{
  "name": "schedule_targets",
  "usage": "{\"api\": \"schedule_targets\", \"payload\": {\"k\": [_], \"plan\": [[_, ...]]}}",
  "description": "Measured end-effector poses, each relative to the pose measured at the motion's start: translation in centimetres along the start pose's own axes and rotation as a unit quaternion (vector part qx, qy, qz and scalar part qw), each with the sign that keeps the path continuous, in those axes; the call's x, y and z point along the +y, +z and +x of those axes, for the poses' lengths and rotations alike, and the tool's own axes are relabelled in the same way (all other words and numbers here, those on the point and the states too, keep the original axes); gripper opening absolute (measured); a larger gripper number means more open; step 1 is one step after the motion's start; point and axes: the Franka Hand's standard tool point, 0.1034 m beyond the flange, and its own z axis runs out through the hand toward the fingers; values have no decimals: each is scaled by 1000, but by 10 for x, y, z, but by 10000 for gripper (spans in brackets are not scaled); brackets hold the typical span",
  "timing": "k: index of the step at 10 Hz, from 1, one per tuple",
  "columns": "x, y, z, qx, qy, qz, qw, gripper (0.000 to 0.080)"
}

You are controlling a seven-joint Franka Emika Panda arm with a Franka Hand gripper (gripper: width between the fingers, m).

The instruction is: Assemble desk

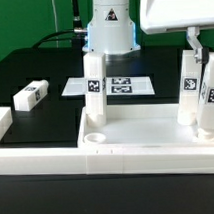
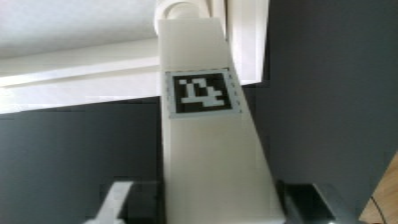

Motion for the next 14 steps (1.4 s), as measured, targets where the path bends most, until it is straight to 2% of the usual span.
{"api": "schedule_targets", "payload": {"k": [7, 10, 14], "plan": [[1, 3, 6, 21, -2, -1, 1000, 295], [1, 3, 6, 22, -2, -1, 1000, 295], [-1, 0, 0, 54, -6, 2, 999, 295]]}}
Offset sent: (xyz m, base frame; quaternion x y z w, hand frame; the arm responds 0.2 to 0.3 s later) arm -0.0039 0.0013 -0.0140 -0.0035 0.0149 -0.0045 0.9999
